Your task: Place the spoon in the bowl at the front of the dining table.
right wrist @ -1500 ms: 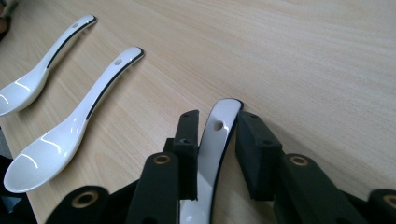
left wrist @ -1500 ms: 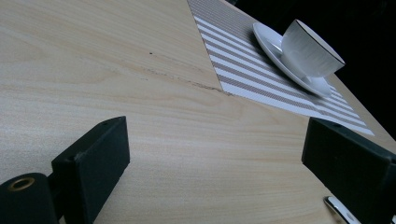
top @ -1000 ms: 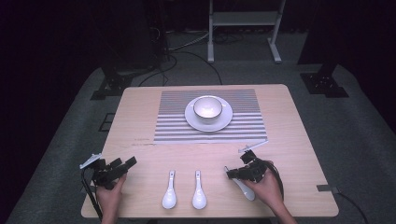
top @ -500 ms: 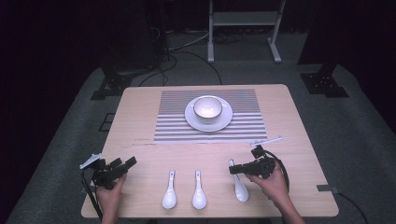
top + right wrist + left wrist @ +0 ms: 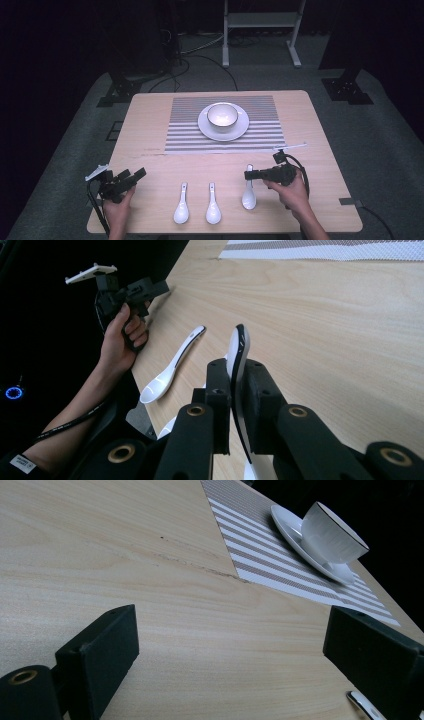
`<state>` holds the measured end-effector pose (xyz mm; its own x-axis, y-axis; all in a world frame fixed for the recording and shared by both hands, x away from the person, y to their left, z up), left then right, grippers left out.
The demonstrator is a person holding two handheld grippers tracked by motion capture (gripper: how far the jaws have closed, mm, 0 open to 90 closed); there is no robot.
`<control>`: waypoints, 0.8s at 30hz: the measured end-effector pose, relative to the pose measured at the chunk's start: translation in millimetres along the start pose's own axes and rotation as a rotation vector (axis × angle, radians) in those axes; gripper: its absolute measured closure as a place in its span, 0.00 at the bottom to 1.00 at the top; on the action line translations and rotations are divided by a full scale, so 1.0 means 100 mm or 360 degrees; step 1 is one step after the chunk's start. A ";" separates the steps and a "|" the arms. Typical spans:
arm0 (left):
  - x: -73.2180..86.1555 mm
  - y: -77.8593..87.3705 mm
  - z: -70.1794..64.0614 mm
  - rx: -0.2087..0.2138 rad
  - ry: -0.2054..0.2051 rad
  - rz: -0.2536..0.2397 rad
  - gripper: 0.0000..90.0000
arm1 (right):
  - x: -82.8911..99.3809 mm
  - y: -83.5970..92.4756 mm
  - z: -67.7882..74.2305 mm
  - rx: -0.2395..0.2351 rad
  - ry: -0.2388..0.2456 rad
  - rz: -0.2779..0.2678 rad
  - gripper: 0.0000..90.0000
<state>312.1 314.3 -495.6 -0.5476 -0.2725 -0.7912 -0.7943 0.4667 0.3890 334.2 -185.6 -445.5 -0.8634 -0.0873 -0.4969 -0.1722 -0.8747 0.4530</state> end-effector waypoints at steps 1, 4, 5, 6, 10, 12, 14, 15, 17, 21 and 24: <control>0.00 0.00 0.00 0.0000 0.0000 0.0000 0.07 | -0.01 0.00 0.00 -0.0004 -0.0001 -0.0006 0.91; 0.00 0.00 0.00 0.0001 0.0000 -0.0004 0.07 | -0.05 0.01 -0.02 -0.0020 -0.0017 -0.0025 0.91; 0.00 0.00 0.00 0.0001 0.0001 -0.0006 0.07 | -0.06 0.01 -0.02 -0.0025 -0.0026 -0.0032 0.91; 0.00 0.00 0.00 0.0001 0.0001 -0.0006 0.07 | -0.08 0.01 -0.02 -0.0030 -0.0032 -0.0035 0.91; 0.00 0.00 0.00 0.0002 0.0003 -0.0007 0.07 | -0.13 0.01 -0.03 -0.0049 -0.0052 -0.0050 0.91; 0.00 0.00 0.00 0.0003 0.0001 -0.0005 0.07 | -0.17 0.00 -0.02 -0.0064 -0.0059 -0.0050 0.91; 0.00 0.00 0.00 0.0004 0.0002 -0.0007 0.07 | -0.23 -0.02 -0.01 -0.0080 -0.0068 -0.0055 0.91; 0.00 0.00 0.00 0.0004 0.0003 -0.0009 0.07 | -0.25 -0.02 -0.01 -0.0087 -0.0072 -0.0058 0.91; 0.00 0.00 0.00 0.0004 0.0002 -0.0010 0.07 | -0.30 -0.03 0.00 -0.0086 -0.0070 -0.0063 0.91; 0.00 0.00 0.00 0.0004 0.0002 -0.0009 0.07 | -0.35 -0.05 0.02 -0.0077 -0.0061 -0.0066 0.91; 0.00 0.00 0.00 0.0005 0.0002 -0.0008 0.07 | -0.43 -0.07 0.03 -0.0071 -0.0059 -0.0069 0.91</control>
Point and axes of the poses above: each handheld gripper's, and its own axes: y roughly backward along the jaws, x roughly out of its underside, z roughly to its left, the point moved 2 cm from there along -y, roughly forward along the jaws, and after that the axes turned 3 degrees about -y, right-handed, at the moved point
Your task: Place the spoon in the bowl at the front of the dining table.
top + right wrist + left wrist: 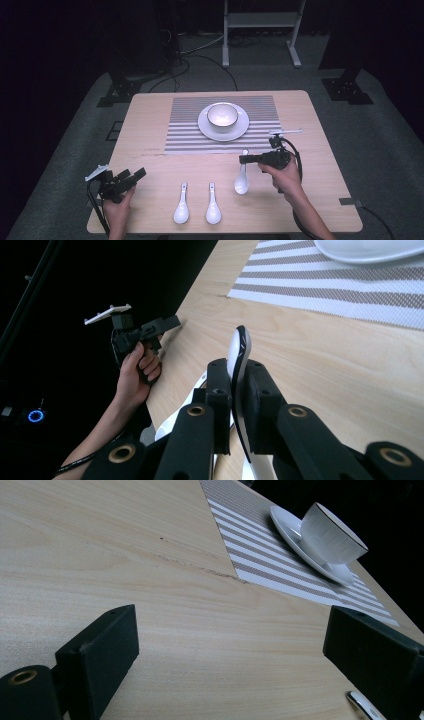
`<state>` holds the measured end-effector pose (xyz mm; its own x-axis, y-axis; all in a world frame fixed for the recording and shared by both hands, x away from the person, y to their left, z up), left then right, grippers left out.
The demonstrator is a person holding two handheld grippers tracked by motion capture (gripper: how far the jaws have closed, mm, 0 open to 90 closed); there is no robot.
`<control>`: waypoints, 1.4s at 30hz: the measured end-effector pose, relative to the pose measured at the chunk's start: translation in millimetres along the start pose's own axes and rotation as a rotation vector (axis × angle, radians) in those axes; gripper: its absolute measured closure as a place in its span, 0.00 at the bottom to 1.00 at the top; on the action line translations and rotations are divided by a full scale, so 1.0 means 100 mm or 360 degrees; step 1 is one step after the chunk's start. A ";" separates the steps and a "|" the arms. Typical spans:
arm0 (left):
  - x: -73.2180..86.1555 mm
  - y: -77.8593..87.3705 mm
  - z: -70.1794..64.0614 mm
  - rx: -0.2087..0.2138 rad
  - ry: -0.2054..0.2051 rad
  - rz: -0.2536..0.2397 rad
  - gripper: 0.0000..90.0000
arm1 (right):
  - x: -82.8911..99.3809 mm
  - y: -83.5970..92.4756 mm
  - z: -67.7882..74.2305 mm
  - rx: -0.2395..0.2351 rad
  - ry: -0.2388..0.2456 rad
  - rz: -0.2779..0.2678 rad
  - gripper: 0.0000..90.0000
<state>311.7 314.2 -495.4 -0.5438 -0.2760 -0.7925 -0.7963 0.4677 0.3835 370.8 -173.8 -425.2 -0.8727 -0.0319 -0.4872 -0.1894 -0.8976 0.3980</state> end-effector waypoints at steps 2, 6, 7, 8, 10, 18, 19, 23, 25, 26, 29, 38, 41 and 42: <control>0.00 0.00 0.00 0.0000 0.0000 0.0000 0.07 | -0.01 -0.01 0.00 0.0001 -0.0002 0.0000 0.91; 0.00 0.00 0.00 0.0000 0.0000 -0.0001 0.07 | -0.10 -0.04 -0.01 -0.0006 -0.0018 -0.0007 0.91; 0.00 0.00 0.00 0.0000 0.0001 -0.0001 0.07 | -0.12 -0.05 -0.02 -0.0008 -0.0022 -0.0008 0.91; 0.00 0.00 0.00 0.0000 0.0001 0.0000 0.07 | -0.14 -0.05 -0.02 -0.0007 -0.0027 -0.0011 0.91; 0.00 0.00 0.00 0.0001 0.0001 0.0000 0.07 | -0.19 -0.07 -0.04 -0.0007 -0.0039 -0.0016 0.91; 0.00 0.00 0.00 0.0002 -0.0002 0.0001 0.07 | -0.32 -0.13 -0.06 -0.0012 -0.0066 -0.0022 0.91; 0.00 0.00 0.00 0.0002 -0.0001 0.0000 0.07 | -0.32 -0.13 -0.06 -0.0012 -0.0066 -0.0022 0.91; 0.00 0.00 0.00 0.0004 -0.0001 -0.0001 0.07 | -0.39 -0.16 -0.05 0.0000 -0.0067 -0.0013 0.91; 0.00 0.00 0.00 0.0004 -0.0001 -0.0001 0.07 | -0.41 -0.17 -0.05 0.0002 -0.0066 -0.0014 0.91; 0.00 0.00 0.00 0.0005 0.0000 -0.0002 0.07 | -0.42 -0.18 -0.05 0.0005 -0.0069 -0.0011 0.91; 0.00 0.00 0.01 0.0006 0.0000 -0.0002 0.07 | -0.46 -0.20 -0.05 0.0009 -0.0069 -0.0015 0.91; 0.00 0.00 0.01 0.0009 0.0001 -0.0003 0.07 | -0.60 -0.27 -0.08 0.0008 -0.0095 -0.0033 0.90; 0.00 0.00 0.01 0.0008 0.0000 -0.0004 0.07 | -0.64 -0.28 -0.08 0.0008 -0.0105 -0.0040 0.90; 0.00 0.00 0.01 0.0008 0.0000 -0.0004 0.07 | -0.66 -0.29 -0.07 0.0005 -0.0106 -0.0046 0.90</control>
Point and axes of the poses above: each handheld gripper's, and its own axes: y roughly backward along the jaws, x roughly out of its underside, z roughly to its left, the point moved 2 cm from there along -y, roughly forward along the jaws, and after that the axes turned 3 degrees about -y, right-handed, at the moved point
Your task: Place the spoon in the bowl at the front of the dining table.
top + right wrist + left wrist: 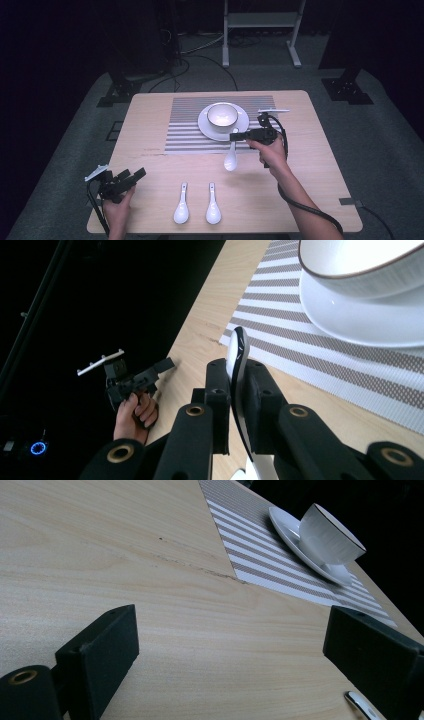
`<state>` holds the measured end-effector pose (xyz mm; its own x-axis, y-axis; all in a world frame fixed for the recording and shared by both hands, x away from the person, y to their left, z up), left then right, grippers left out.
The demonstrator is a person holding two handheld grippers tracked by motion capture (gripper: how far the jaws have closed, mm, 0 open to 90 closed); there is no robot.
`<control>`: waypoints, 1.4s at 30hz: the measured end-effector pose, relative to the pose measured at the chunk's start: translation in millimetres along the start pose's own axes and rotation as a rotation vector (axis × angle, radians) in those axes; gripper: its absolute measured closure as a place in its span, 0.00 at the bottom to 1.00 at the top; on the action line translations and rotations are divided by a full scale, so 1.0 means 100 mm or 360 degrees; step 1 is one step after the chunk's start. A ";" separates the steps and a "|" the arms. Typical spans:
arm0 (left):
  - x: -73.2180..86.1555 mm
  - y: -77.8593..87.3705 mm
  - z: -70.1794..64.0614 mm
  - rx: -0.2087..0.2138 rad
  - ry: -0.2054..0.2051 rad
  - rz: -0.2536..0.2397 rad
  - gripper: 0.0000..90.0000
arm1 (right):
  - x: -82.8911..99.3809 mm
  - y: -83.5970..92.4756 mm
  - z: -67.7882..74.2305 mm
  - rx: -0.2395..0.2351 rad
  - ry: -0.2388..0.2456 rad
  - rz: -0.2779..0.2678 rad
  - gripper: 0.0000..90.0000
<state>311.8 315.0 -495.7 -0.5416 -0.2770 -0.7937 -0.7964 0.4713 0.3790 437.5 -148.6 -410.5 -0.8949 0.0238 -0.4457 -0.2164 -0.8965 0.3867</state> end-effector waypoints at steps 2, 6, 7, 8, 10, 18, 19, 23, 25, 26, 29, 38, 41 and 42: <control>0.00 0.00 0.00 0.0000 -0.0001 0.0001 0.07 | -0.03 -0.01 0.00 0.0000 -0.0004 -0.0001 0.90; 0.00 0.00 0.00 0.0001 0.0005 0.0000 0.07 | -0.07 -0.04 0.01 -0.0001 -0.0005 -0.0006 0.90; 0.00 0.00 0.00 0.0001 0.0004 0.0001 0.07 | -0.10 -0.05 0.02 0.0004 -0.0005 -0.0008 0.90; 0.00 0.00 0.00 0.0001 0.0004 0.0001 0.07 | -0.11 -0.06 0.02 0.0003 -0.0009 -0.0010 0.90; 0.00 0.00 0.00 0.0002 0.0002 0.0001 0.07 | -0.14 -0.07 0.02 0.0006 -0.0008 -0.0013 0.90; 0.00 0.00 0.00 0.0004 0.0004 0.0002 0.07 | -0.27 -0.10 0.03 0.0028 -0.0018 -0.0030 0.90; 0.00 0.00 0.00 0.0005 0.0005 0.0002 0.07 | -0.28 -0.11 0.03 0.0030 -0.0022 -0.0032 0.90; 0.00 0.00 0.00 0.0004 0.0003 0.0001 0.07 | -0.32 -0.12 0.03 0.0035 -0.0028 -0.0042 0.90; 0.00 0.00 0.00 0.0005 0.0004 0.0002 0.07 | -0.33 -0.13 0.02 0.0038 -0.0025 -0.0045 0.90; 0.00 0.00 0.00 0.0005 0.0004 0.0001 0.07 | -0.35 -0.13 0.02 0.0041 -0.0029 -0.0043 0.90; 0.00 0.00 0.00 0.0006 0.0005 0.0001 0.07 | -0.41 -0.15 0.03 0.0045 -0.0047 -0.0061 0.90; 0.00 0.00 0.00 0.0007 0.0006 -0.0001 0.07 | -0.57 -0.20 0.03 0.0070 -0.0066 -0.0092 0.90; 0.00 0.00 0.00 0.0008 0.0007 -0.0001 0.07 | -0.62 -0.21 0.00 0.0077 -0.0081 -0.0108 0.90; 0.00 0.00 0.00 0.0008 0.0007 -0.0002 0.07 | -0.63 -0.22 0.00 0.0076 -0.0088 -0.0114 0.90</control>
Point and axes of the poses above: each handheld gripper's, and its own axes: y roughly backward along the jaws, x roughly out of its underside, z roughly to its left, the point moved 2 cm from there along -y, roughly forward along the jaws, and after that the axes turned 3 degrees about -y, right-handed, at the moved point
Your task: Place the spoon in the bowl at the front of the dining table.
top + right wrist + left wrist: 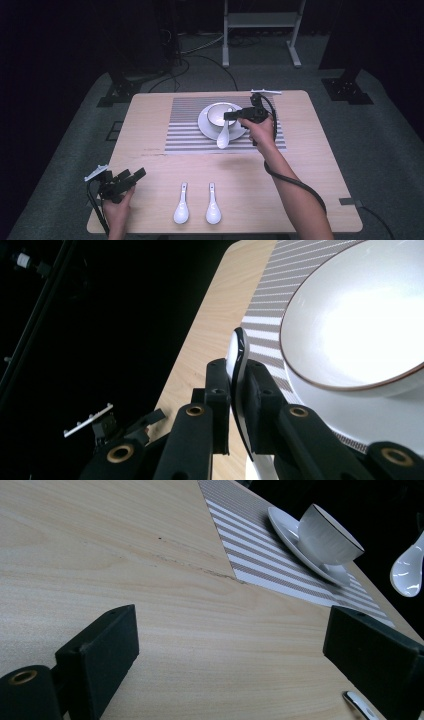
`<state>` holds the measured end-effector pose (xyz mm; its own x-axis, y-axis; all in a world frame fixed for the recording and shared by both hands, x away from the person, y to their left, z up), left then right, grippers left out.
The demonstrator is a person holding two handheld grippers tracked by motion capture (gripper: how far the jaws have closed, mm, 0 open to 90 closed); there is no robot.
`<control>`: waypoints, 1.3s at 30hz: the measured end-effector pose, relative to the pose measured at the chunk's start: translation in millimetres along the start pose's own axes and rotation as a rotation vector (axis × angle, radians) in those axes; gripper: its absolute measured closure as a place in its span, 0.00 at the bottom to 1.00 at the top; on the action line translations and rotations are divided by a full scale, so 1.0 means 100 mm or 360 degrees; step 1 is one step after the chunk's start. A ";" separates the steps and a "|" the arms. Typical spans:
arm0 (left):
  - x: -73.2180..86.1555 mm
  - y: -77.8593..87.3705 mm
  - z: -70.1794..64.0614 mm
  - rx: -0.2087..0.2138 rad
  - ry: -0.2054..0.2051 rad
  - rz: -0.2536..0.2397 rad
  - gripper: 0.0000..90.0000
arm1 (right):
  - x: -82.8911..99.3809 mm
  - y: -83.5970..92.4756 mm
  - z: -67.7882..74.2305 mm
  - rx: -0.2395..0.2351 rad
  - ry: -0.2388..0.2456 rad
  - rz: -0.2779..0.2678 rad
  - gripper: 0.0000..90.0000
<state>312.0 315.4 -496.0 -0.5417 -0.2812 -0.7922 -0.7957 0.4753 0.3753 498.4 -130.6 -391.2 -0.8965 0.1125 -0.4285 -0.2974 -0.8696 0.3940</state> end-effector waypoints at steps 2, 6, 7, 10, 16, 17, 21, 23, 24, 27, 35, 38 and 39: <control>0.00 0.00 0.00 0.0001 0.0001 0.0001 0.07 | -0.03 -0.01 -0.02 0.0013 -0.0013 -0.0008 0.90; 0.00 0.00 0.00 0.0003 0.0007 0.0001 0.07 | -0.10 -0.04 -0.06 0.0026 -0.0038 -0.0028 0.90; 0.00 0.00 0.00 0.0003 0.0007 0.0001 0.07 | -0.11 -0.04 -0.06 0.0024 -0.0045 -0.0035 0.90; 0.00 0.00 0.00 0.0003 0.0006 0.0001 0.07 | -0.14 -0.05 -0.07 0.0022 -0.0062 -0.0049 0.90; 0.00 0.00 0.00 0.0006 0.0007 0.0000 0.07 | -0.22 -0.09 -0.07 0.0030 -0.0088 -0.0077 0.90; 0.00 0.00 0.00 0.0007 0.0008 0.0001 0.07 | -0.23 -0.10 -0.08 0.0034 -0.0080 -0.0081 0.90; 0.00 0.00 0.00 0.0006 -0.0001 0.0003 0.07 | -0.30 -0.10 -0.10 0.0036 -0.0124 -0.0133 0.91; 0.00 0.00 0.00 0.0005 -0.0002 0.0003 0.07 | -0.33 -0.09 -0.13 0.0040 -0.0150 -0.0149 0.91; 0.00 0.00 0.00 0.0006 0.0000 0.0002 0.07 | -0.34 -0.09 -0.14 0.0043 -0.0156 -0.0159 0.91; 0.00 0.00 0.00 0.0006 0.0004 0.0002 0.07 | -0.36 -0.09 -0.16 0.0052 -0.0165 -0.0175 0.91; 0.00 0.00 0.00 0.0009 0.0005 0.0003 0.07 | -0.44 -0.10 -0.26 0.0063 -0.0245 -0.0257 0.91; 0.00 0.00 0.00 0.0010 0.0005 0.0000 0.07 | -0.46 -0.10 -0.28 0.0063 -0.0261 -0.0274 0.91; 0.00 0.00 0.00 0.0010 0.0004 0.0001 0.07 | -0.46 -0.10 -0.29 0.0063 -0.0275 -0.0280 0.91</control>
<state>312.0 315.7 -496.1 -0.5430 -0.2830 -0.7906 -0.7935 0.4809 0.3729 552.4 -141.1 -399.3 -0.8714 0.3441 -0.3495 -0.4638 -0.8101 0.3587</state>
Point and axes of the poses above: each handheld gripper's, and its own axes: y roughly backward along the jaws, x roughly out of its underside, z roughly to its left, the point moved 2 cm from there along -y, roughly forward along the jaws, and after that the axes turned 3 degrees about -y, right-handed, at the moved point
